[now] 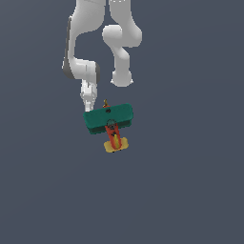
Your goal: Pick up the object and move it to a goal position.
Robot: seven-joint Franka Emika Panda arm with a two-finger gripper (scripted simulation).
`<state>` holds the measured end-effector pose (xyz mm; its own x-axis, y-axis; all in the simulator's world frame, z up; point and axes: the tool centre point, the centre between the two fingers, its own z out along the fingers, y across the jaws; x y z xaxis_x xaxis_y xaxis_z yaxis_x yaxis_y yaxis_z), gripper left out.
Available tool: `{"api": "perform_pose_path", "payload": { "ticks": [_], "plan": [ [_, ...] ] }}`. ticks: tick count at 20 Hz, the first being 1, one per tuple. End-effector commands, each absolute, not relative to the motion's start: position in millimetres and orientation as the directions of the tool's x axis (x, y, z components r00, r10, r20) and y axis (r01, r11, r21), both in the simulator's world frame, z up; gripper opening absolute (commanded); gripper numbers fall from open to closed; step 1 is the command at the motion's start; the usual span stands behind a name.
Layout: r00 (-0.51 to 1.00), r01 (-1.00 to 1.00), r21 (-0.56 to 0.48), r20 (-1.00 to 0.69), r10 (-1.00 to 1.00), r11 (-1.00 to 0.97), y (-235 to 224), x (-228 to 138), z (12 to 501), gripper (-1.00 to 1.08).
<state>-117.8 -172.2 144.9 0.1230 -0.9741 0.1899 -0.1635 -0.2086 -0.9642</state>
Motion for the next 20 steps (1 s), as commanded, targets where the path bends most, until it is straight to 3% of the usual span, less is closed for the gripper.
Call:
{"api": "perform_pose_path", "payload": {
  "ticks": [1, 8, 9, 20],
  "plan": [
    [0.123, -0.163, -0.964, 0.190, -0.974, -0.208, -171, -110, 143, 0.28],
    [0.124, -0.163, -0.964, 0.189, -0.974, -0.208, -170, -100, 142, 0.28],
    [0.124, -0.163, -0.964, 0.189, -0.974, -0.208, -170, -100, 142, -1.00],
    [0.124, -0.163, -0.964, 0.189, -0.974, -0.208, -170, -100, 142, -1.00]
  ]
}}
